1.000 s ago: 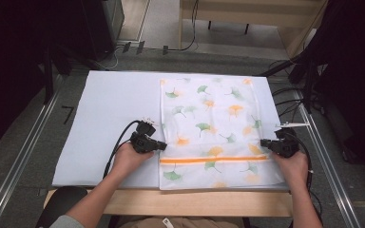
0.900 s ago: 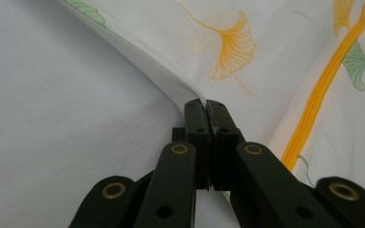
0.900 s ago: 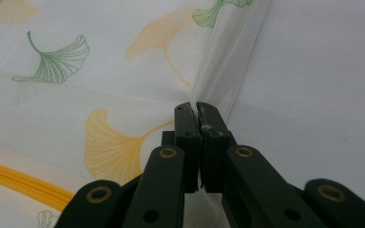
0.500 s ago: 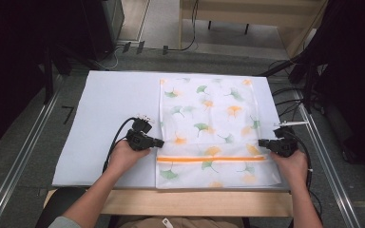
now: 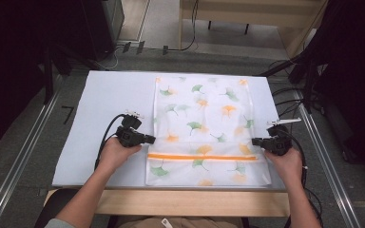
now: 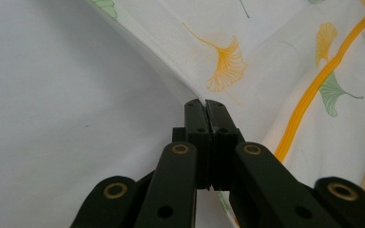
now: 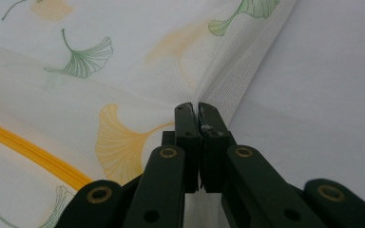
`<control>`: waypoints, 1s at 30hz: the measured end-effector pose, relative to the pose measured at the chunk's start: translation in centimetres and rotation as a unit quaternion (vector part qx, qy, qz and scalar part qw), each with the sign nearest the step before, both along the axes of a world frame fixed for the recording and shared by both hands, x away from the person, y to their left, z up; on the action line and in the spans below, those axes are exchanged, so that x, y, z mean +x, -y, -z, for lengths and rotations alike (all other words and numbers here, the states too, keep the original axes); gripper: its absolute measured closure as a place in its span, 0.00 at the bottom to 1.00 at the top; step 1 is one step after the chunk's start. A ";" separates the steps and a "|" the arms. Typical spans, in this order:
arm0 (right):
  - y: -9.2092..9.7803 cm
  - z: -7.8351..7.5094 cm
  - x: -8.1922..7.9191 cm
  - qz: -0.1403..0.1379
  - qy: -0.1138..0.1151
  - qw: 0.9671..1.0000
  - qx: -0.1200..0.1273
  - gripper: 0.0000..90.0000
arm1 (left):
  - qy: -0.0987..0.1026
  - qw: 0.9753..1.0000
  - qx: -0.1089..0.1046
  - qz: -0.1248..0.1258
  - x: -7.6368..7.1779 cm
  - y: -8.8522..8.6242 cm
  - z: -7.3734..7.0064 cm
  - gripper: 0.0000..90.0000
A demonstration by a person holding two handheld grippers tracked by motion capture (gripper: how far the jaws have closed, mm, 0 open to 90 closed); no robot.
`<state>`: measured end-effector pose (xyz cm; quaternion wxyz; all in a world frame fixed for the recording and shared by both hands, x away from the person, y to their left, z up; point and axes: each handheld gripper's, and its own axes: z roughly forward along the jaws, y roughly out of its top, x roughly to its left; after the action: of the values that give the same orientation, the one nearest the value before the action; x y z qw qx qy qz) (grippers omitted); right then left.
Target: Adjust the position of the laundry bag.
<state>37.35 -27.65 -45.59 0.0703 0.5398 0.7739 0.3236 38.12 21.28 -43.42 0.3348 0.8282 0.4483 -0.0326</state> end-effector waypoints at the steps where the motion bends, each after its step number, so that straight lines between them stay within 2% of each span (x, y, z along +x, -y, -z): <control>1: -0.2 -0.1 0.0 -0.004 -0.001 1.000 0.001 1.00 | 0.000 1.000 -0.002 -0.004 0.0 -0.2 -0.1 1.00; 6: -1.3 -0.4 0.3 -0.015 -0.006 1.000 0.020 1.00 | 0.001 1.000 -0.003 -0.018 -0.1 -1.6 -0.4 1.00; 12: -3.2 -0.7 0.6 -0.046 0.000 0.999 0.015 1.00 | 0.007 0.999 0.006 -0.036 -0.4 -3.2 -0.7 1.00; 14: -3.8 -0.8 0.8 -0.055 0.001 0.998 0.013 1.00 | 0.009 0.999 0.019 -0.039 -0.4 -3.7 -0.8 1.00; 19: -5.7 -1.0 1.2 -0.077 0.001 0.997 0.008 1.00 | 0.005 0.998 0.016 -0.058 -0.5 -5.3 -0.8 1.00; 22: -6.7 -1.0 1.5 -0.086 0.000 0.996 0.010 1.00 | 0.005 0.997 0.009 -0.073 -0.6 -6.5 -1.0 1.00; 26: -8.1 -1.3 1.7 -0.100 0.003 0.995 0.015 1.00 | 0.008 0.996 0.013 -0.085 -0.7 -7.5 -1.1 1.00; 27: -8.1 -1.3 1.7 -0.100 0.003 0.995 0.015 1.00 | 0.012 0.996 0.022 -0.090 -0.8 -8.1 -1.2 1.00; 30: -9.4 -1.2 1.9 -0.116 0.004 0.993 0.021 1.00 | 0.014 0.994 0.018 -0.110 -0.7 -9.2 -1.1 1.00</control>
<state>39.23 -18.29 -44.39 0.0239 0.4460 0.8242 0.3482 37.41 30.47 -42.29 0.3280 0.7800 0.5323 0.0245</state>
